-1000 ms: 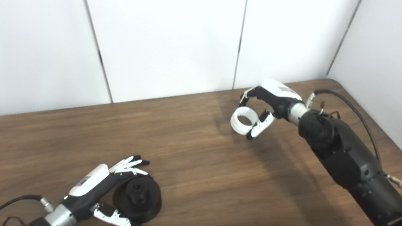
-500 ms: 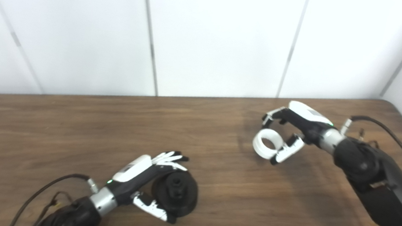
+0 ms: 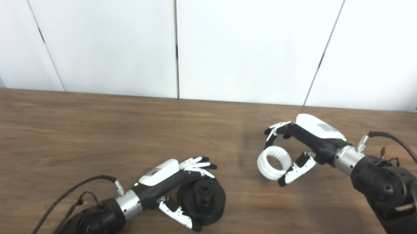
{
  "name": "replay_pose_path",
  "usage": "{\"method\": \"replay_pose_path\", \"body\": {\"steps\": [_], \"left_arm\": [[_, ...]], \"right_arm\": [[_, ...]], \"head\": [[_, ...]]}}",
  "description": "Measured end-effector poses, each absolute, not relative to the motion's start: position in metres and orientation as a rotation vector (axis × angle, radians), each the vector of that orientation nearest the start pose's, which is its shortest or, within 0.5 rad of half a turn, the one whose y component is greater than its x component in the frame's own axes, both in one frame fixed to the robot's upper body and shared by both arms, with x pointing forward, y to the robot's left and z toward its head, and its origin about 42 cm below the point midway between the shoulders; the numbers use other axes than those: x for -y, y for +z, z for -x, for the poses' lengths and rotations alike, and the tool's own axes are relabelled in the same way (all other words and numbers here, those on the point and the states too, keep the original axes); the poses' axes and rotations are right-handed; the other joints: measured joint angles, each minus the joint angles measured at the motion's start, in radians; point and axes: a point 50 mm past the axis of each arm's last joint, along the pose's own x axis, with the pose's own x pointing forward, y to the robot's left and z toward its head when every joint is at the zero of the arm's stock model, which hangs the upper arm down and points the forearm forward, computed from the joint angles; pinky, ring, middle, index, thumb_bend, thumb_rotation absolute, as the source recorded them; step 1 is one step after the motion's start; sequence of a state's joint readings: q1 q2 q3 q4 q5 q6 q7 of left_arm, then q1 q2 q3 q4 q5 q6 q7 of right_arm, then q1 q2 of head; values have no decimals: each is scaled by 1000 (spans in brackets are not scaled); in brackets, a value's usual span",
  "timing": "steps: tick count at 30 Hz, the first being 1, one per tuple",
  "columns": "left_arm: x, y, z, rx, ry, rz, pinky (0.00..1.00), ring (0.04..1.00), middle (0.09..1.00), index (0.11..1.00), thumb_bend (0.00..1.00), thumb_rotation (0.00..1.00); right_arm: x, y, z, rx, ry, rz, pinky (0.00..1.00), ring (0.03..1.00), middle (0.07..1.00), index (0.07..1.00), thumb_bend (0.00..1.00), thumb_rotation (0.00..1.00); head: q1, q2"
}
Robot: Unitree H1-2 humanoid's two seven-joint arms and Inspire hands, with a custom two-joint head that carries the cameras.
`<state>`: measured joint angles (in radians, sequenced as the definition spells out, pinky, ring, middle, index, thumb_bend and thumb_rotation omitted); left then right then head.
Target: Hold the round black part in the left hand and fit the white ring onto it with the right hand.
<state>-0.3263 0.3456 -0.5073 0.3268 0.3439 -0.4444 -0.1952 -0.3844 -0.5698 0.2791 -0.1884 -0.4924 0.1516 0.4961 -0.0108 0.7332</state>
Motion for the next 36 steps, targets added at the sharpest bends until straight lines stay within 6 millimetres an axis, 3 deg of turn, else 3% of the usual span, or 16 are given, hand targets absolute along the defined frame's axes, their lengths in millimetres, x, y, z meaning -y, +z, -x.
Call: {"method": "replay_pose_path", "body": {"steps": [15, 36], "left_arm": [[-180, 98, -349, 341, -831, -761, 974, 1000, 935, 486, 521, 74], [-176, 98, -349, 343, -834, -766, 965, 1000, 937, 486, 520, 77]], "right_arm": [[236, 245, -356, 218, 652, 1151, 739, 861, 810, 479, 524, 136], [210, 260, -351, 289, 728, 1145, 730, 834, 799, 478, 524, 137]], "head": [[12, 8], [57, 29]]}}
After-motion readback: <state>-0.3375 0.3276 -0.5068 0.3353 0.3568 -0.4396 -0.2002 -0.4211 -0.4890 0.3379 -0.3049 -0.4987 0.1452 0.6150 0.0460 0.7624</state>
